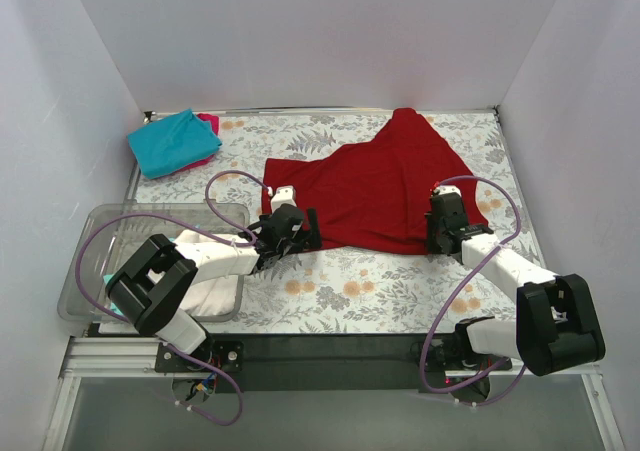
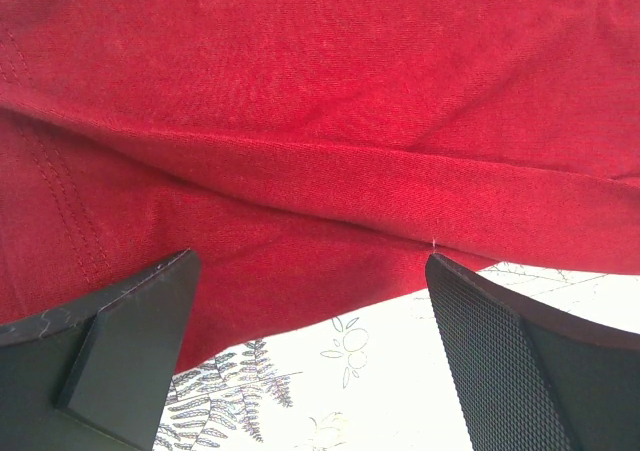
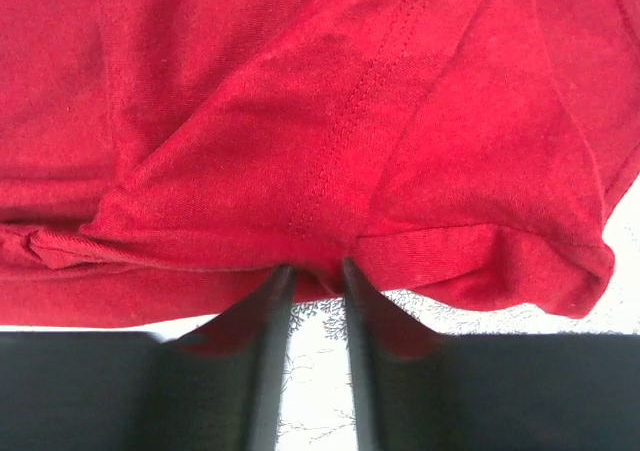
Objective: Fold and stack the t-shirts
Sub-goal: Fold the tshirt
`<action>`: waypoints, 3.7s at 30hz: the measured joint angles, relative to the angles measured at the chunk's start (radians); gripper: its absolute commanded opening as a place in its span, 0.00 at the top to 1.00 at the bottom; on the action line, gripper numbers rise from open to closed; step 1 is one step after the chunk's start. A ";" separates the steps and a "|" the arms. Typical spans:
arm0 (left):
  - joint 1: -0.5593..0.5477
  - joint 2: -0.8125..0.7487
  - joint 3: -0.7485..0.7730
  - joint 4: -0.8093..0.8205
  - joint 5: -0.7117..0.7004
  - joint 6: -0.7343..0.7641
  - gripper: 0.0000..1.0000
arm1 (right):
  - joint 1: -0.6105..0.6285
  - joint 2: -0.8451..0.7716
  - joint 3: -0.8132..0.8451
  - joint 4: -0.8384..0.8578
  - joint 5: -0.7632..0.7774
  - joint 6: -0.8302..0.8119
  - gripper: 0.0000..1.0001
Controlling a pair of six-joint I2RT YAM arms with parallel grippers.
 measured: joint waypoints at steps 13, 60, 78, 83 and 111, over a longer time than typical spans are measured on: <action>0.000 0.000 0.000 -0.002 -0.001 0.000 0.11 | 0.012 0.011 0.095 -0.007 0.043 -0.019 0.99; 0.000 0.000 -0.006 0.003 -0.011 -0.015 0.09 | -0.209 0.134 0.185 0.120 0.059 -0.022 0.48; 0.000 -0.027 -0.046 0.035 -0.011 -0.026 0.09 | -0.309 0.272 0.188 0.137 -0.044 -0.074 0.67; 0.000 -0.026 -0.046 0.036 -0.011 -0.026 0.09 | -0.309 0.286 0.193 0.169 -0.055 -0.079 0.68; 0.000 0.001 -0.025 0.039 -0.014 -0.024 0.09 | -0.309 0.534 0.424 0.294 -0.257 -0.091 0.58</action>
